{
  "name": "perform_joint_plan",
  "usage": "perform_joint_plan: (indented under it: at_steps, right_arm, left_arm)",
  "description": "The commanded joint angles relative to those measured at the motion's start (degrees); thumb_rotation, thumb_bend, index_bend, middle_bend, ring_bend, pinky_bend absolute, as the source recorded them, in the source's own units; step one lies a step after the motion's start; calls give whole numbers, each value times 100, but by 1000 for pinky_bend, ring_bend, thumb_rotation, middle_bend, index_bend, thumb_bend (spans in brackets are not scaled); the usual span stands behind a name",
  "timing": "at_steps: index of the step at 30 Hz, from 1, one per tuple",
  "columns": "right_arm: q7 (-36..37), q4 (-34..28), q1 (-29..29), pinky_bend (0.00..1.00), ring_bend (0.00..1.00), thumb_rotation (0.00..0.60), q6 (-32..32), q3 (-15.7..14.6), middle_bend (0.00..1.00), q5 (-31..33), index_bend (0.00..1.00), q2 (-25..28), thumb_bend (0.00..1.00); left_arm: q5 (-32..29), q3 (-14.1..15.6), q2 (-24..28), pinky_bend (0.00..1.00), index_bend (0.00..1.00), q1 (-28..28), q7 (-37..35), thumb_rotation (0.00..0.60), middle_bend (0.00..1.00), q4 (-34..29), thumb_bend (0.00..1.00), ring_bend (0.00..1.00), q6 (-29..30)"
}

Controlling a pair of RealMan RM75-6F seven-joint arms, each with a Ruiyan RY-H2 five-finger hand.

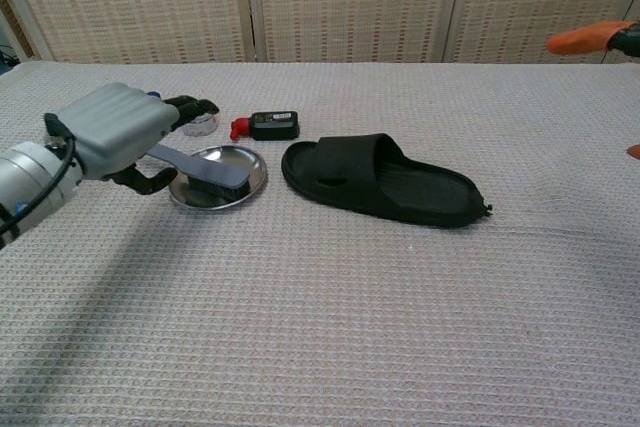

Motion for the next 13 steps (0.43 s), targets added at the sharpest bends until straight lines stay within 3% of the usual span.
perform_joint_plan:
  at_steps: [1,2,5,13]
  right_arm:
    - [-218,476,-921,0,0,600,1037,-474,0,-414,0,-203,212]
    - [-249,670,-1168,0,0,600,1315,-536,0,-431,0,-318,211]
    - [-259,996,-1588,0,0,600,1689,-571,0,-278,0,-539,211]
    - [161,937,-1737,0,0,600,1879,-472,0,-511,0,-412,210]
  left_arm:
    - [1353,1237,1849,278,0,1532,-2878,600,0,-1440,425,12,1480]
    - [1596,1452,2012,219,0,1871,-3565,600,0,-1239,422,1,1915]
    - [1628,1661,2140,152,2,2469,-4382,600,0,-679,407,0,2516]
    - [1666,1460,2330,119,0,2659,-4516,600,0,-499,400,0,2525]
